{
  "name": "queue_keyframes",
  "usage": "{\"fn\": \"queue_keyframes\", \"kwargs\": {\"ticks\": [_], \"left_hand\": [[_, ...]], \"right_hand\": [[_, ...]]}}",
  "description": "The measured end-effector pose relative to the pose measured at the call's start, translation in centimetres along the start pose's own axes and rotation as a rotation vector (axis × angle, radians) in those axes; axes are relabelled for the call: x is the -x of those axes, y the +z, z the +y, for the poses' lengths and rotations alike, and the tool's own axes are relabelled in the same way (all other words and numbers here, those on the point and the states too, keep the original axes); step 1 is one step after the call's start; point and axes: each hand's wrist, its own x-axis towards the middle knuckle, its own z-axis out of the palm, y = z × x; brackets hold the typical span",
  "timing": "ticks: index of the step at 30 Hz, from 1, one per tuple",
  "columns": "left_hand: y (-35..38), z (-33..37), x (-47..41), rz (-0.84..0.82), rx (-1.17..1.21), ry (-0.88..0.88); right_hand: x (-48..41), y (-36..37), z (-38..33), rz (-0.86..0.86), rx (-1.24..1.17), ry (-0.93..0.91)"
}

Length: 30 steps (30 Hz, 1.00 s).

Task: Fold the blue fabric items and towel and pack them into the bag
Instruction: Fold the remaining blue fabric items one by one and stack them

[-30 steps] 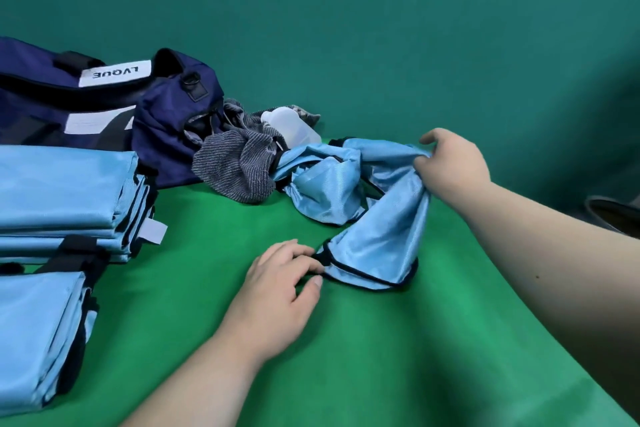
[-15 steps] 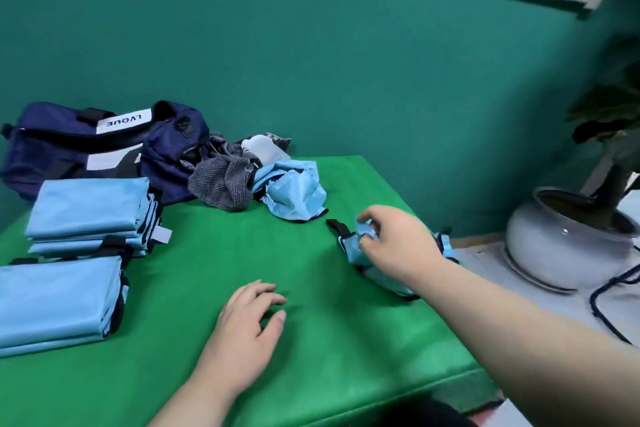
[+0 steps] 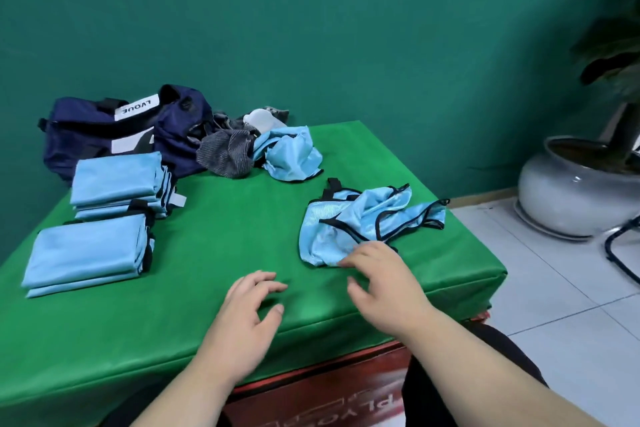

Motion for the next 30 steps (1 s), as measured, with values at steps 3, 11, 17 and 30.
{"fn": "queue_keyframes", "kwargs": {"ticks": [3,11,17,30], "left_hand": [[0.6,0.6,0.7,-0.029,-0.035,0.023],[2.9,2.4,0.1,-0.041,-0.107,0.101],[3.4,4.2,-1.2,-0.048,-0.125,0.154],[3.6,7.0,-6.0,-0.081,-0.535,0.513]], "right_hand": [[0.6,-1.4,1.8,0.124,-0.008,0.112],[0.4,-1.2,3.6,0.03,0.131,0.266],[0.5,0.8,3.2,0.012,0.29,0.135],[2.5,-0.9,1.9,0.015,0.085,-0.017]]}}
